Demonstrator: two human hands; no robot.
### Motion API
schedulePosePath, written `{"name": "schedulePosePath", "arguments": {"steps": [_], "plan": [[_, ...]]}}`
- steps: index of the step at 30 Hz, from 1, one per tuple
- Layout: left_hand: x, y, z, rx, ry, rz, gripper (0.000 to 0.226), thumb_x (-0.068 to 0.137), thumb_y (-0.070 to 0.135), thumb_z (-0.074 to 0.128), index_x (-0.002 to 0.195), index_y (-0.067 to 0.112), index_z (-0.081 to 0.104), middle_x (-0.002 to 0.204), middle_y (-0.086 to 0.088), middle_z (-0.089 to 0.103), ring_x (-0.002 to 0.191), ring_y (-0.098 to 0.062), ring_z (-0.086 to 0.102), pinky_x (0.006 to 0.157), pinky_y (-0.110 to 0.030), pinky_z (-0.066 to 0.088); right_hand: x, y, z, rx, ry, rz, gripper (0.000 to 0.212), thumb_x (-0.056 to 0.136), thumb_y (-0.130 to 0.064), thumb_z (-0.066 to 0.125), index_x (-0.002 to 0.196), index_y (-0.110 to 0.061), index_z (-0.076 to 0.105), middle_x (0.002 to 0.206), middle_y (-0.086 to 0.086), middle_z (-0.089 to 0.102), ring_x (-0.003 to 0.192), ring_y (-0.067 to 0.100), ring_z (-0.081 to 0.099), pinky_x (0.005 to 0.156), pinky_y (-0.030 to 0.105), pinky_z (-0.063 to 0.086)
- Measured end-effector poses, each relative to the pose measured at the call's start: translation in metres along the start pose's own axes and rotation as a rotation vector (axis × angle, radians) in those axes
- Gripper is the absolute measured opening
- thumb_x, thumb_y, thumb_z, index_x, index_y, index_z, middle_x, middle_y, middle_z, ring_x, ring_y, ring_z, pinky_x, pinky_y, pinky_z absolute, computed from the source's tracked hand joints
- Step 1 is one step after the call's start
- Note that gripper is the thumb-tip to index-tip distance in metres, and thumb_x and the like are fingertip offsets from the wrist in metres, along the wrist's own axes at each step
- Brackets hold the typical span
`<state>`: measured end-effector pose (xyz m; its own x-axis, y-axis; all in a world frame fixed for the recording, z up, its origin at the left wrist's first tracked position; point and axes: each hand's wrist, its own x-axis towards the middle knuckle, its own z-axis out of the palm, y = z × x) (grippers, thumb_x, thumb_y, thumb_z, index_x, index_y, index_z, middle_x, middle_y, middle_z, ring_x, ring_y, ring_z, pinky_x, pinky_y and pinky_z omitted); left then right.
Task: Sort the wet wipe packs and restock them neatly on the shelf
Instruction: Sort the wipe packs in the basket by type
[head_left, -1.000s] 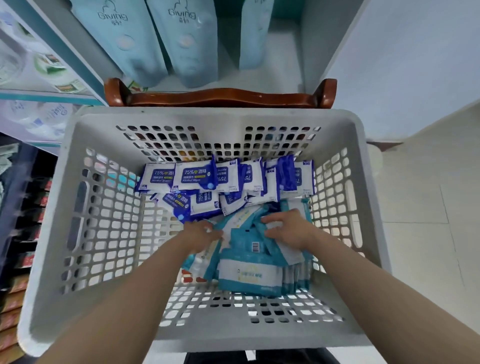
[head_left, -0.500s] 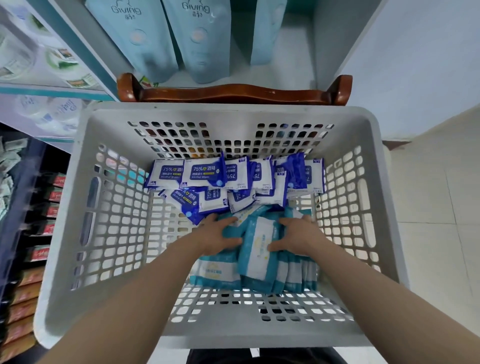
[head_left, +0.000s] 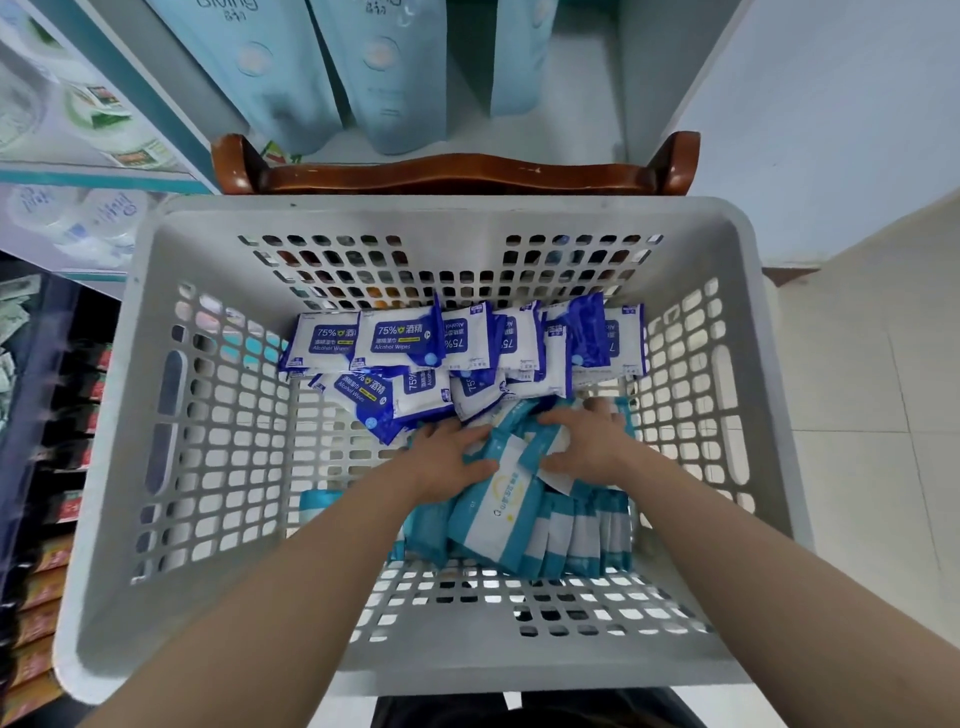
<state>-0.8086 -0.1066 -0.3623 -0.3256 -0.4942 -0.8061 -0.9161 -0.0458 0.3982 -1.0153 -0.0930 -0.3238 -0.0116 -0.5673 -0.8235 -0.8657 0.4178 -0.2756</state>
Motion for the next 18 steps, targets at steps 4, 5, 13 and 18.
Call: {"name": "schedulePosePath", "arguments": {"steps": [4, 5, 13, 18], "plan": [[0.001, -0.002, 0.002, -0.059, 0.021, 0.011, 0.066, 0.088, 0.062, 0.047, 0.147, 0.044, 0.022, 0.159, 0.004, 0.014, 0.145, -0.033, 0.007, 0.115, -0.055, 0.016, 0.007, 0.01, -0.002, 0.028, 0.09, 0.051, 0.081, 0.084, -0.046, 0.066, 0.149, -0.033, 0.02, 0.159, 0.01, -0.003, 0.146, 0.035, -0.001, 0.118, 0.051, 0.013], [0.002, -0.002, 0.003, -0.069, 0.033, 0.019, 0.066, 0.088, 0.064, 0.046, 0.146, 0.045, 0.021, 0.159, 0.007, 0.013, 0.145, -0.032, 0.007, 0.115, -0.056, 0.016, 0.009, 0.012, -0.001, 0.024, 0.078, 0.038, 0.082, 0.084, -0.047, 0.064, 0.15, -0.033, 0.017, 0.16, 0.008, -0.002, 0.147, 0.033, -0.002, 0.118, 0.05, 0.012], [0.001, 0.007, -0.003, -0.113, 0.019, 0.063, 0.062, 0.081, 0.069, 0.041, 0.133, 0.039, 0.05, 0.143, 0.002, 0.041, 0.136, -0.027, 0.033, 0.112, -0.05, 0.027, 0.01, 0.026, -0.002, 0.233, -0.058, 0.074, 0.082, 0.082, -0.038, 0.07, 0.15, -0.02, 0.027, 0.145, 0.009, 0.042, 0.127, 0.027, 0.046, 0.107, 0.036, 0.039], [-0.003, 0.009, -0.003, -0.092, 0.053, 0.096, 0.055, 0.088, 0.052, 0.053, 0.137, 0.028, 0.047, 0.136, -0.002, 0.048, 0.126, -0.024, 0.043, 0.108, -0.046, 0.035, 0.001, 0.03, 0.005, 0.068, -0.031, 0.086, 0.074, 0.084, -0.044, 0.067, 0.146, -0.023, 0.033, 0.15, 0.013, 0.028, 0.135, 0.032, 0.031, 0.11, 0.038, 0.032]]}}
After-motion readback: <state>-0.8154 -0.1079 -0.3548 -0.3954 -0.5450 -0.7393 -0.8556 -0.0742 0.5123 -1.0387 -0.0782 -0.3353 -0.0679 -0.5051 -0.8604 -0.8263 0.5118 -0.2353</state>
